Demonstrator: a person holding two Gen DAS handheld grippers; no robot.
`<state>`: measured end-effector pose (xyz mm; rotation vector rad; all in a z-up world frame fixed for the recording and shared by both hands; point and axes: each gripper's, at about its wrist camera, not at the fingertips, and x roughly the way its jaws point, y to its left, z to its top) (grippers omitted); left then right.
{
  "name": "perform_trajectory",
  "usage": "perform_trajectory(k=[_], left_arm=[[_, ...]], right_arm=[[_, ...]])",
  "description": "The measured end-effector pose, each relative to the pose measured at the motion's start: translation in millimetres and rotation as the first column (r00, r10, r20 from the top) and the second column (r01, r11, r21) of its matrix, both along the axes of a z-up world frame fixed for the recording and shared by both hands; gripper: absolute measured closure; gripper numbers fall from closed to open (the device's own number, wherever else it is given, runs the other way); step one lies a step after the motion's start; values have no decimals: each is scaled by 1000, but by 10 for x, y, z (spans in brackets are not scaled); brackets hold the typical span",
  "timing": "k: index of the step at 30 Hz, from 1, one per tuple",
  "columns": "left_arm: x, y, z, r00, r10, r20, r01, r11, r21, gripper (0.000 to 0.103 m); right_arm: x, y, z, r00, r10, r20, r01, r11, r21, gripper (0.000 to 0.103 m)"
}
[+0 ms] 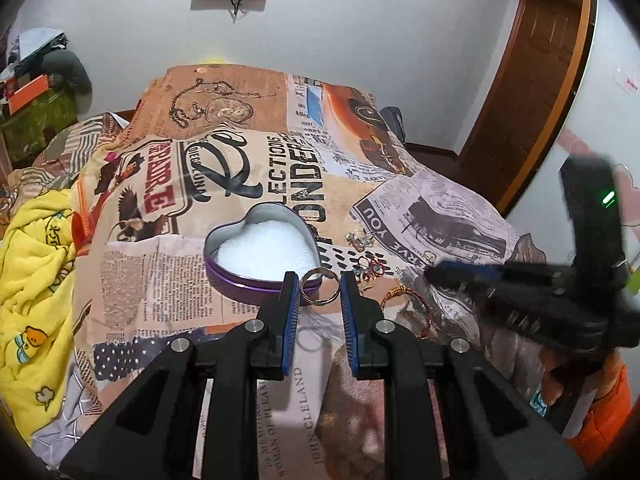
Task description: Organize jewelry
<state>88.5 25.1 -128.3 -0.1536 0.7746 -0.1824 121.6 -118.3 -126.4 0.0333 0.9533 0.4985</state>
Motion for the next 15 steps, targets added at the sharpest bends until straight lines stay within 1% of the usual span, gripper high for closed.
perform_trajectory(k=[2,3,8,11,15], left_arm=[[2,19,-25,1000,1,-4,-1,1000,2,83],[-3,24,-37,1000,2,-6,-2,1000,2,83],[-15,22,-114,1000,8,-29,-8,1000,-5,83],[-19,17,-144,999,8,-33,-8,1000,-1,83],[-6,3,-162,999,8,-36,-7,1000,8,83]], right_arm=[[-3,5,-163,999,-9,-49,7,999,-41,54],[-5,7,-250,998,-11,-69,8,999,-48,51],[8,74,-536,988,19,-151,-31,996,-79,49],[-32,123,-578,994,40,-103,-49,994,-95,43],[-84,194,-584,996,63,-64,-70,989,-130,43]])
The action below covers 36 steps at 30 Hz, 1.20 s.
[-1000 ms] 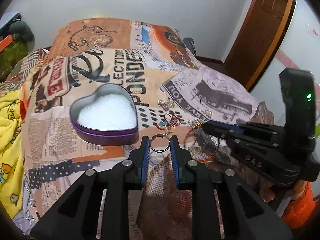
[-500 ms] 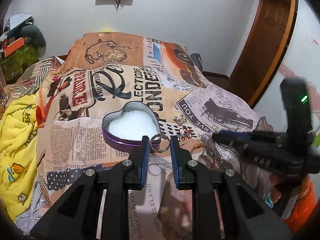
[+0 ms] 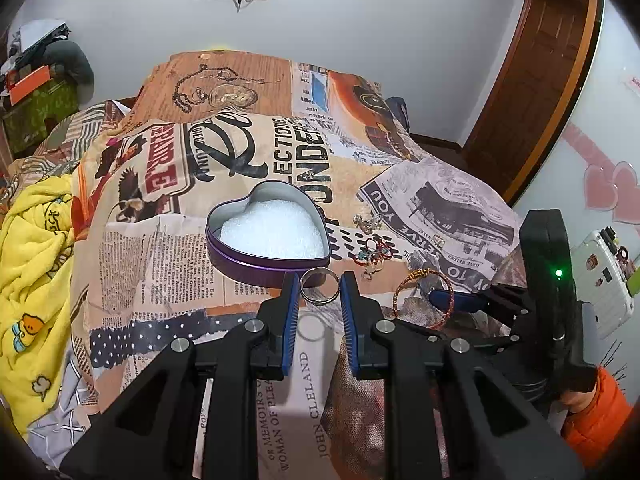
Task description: Organize jewelry
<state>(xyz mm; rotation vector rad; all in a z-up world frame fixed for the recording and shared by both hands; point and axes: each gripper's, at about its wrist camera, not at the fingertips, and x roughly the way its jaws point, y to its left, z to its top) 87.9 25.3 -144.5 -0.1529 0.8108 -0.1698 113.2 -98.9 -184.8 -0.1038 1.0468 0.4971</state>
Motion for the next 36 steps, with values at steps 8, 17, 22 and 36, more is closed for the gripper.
perform_trajectory(k=[8,17,22,36], left_arm=[[11,-4,-21,1000,2,-1,-2,1000,-2,83],[-37,31,1,1000,16,9,-16,1000,2,83],[-48,86,42,999,33,24,-33,999,6,83],[0,289,214,993,78,87,-81,996,29,83]], right_arm=[[20,-42,0,999,-7,47,7,1000,-3,78],[30,-78,68,999,-27,39,27,999,23,97],[13,-70,256,997,-27,78,23,999,45,97],[109,198,754,977,25,211,-42,996,76,97]])
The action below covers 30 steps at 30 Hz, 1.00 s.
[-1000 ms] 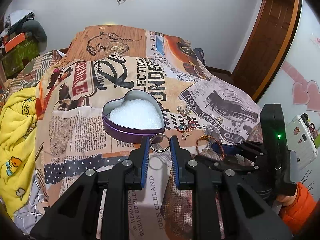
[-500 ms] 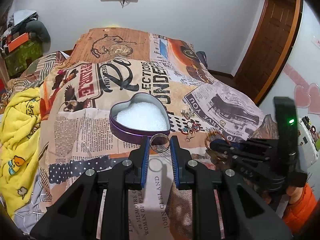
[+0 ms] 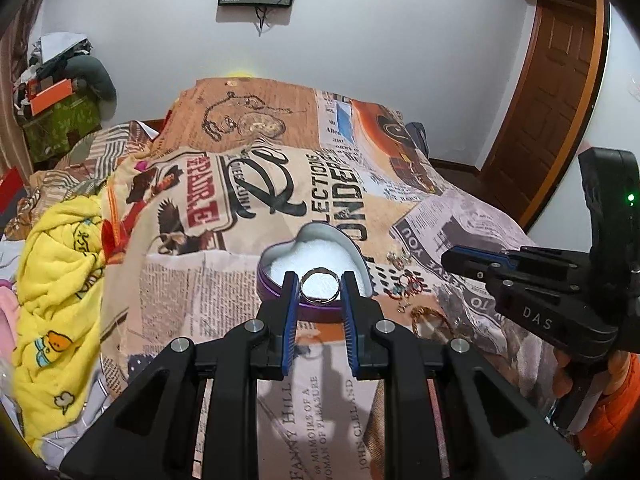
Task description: Organize jewelry
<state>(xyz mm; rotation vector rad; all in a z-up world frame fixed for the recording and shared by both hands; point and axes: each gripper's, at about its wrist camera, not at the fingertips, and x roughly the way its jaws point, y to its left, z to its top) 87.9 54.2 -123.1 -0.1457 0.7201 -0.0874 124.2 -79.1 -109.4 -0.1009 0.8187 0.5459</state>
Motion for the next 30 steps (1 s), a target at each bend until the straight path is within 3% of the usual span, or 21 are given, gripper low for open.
perform_trajectory(k=[4,6,8,10,14,18,21,24,26,30], left_arm=[[21,26,-13,1000,4,-1,-4,1000,-3,83],[37,21,-46,1000,1,-10,-1,1000,-8,83],[59,4,-97,1000,-5,-24,5,1000,-10,83],[75,-12,-145,999,-7,-37,7,1000,-15,83],[97,-48,-206,998,-15,-57,13,1000,-23,83],[94,-61,-212,998,-16,-58,15,1000,-20,83],[85,-68,-211,998,-13,-56,11,1000,-23,83],[62,-81,-199,998,-13,-55,12,1000,-28,83],[42,-95,-188,998,-17,-54,15,1000,-27,83],[25,-116,-159,999,-23,-49,22,1000,-21,83]], right_arm=[[29,-50,0,1000,-17,-23,17,1000,3,97],[48,-69,-106,997,-25,-71,23,999,-33,90],[54,-86,-233,992,-38,-119,31,997,-66,58],[42,-122,-371,987,-53,-154,42,996,-73,49],[30,-102,-655,967,-30,-253,10,997,-82,49],[-65,-72,-742,980,-19,-196,0,995,-96,49],[-58,-133,-758,979,-24,-202,13,998,-60,51],[-64,-151,-750,983,-35,-181,23,997,-70,64],[-64,-163,-742,983,-36,-179,24,997,-70,80],[-41,-191,-736,981,-50,-187,38,997,-63,90]])
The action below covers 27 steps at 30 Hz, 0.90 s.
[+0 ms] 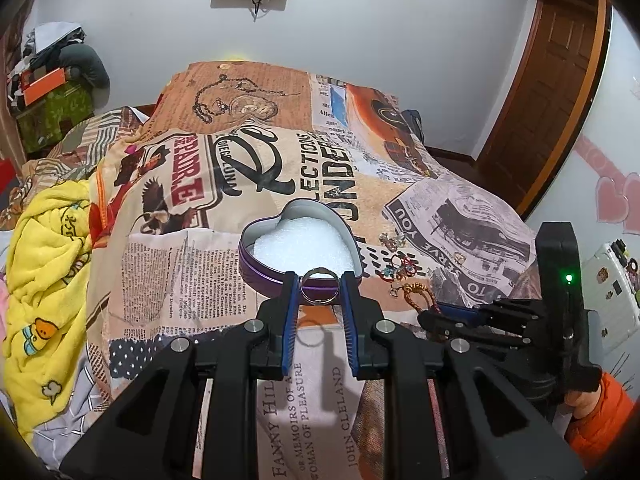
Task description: Organize jewelry
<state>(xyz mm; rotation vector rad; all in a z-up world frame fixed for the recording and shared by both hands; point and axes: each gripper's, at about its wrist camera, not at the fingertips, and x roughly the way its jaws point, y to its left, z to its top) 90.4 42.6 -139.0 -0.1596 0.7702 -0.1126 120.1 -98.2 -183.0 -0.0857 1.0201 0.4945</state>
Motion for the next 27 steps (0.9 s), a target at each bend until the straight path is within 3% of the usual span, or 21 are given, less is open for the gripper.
perform_trajectory(k=[5,15,20,21,25,27], left_arm=[[-21,8,34,1000,4,6,-4,1000,5,83],[-6,51,57,1000,18,14,-18,1000,5,83],[0,73,44,1000,19,9,-19,1000,5,83],[3,77,36,1000,20,7,-20,1000,4,83],[24,89,0,1000,23,-5,-24,1000,-3,83],[27,87,-6,1000,22,-6,-22,1000,-2,83]], right_arm=[[9,-48,46,1000,-13,-11,13,1000,24,94],[-40,3,332,997,7,77,-10,999,37,97],[-3,56,268,999,19,40,-20,1000,9,96],[-1,74,236,1000,18,22,-18,1000,-7,94],[-5,123,140,1000,26,-17,-27,999,-33,59],[-2,133,142,999,29,-19,-29,1000,-5,57]])
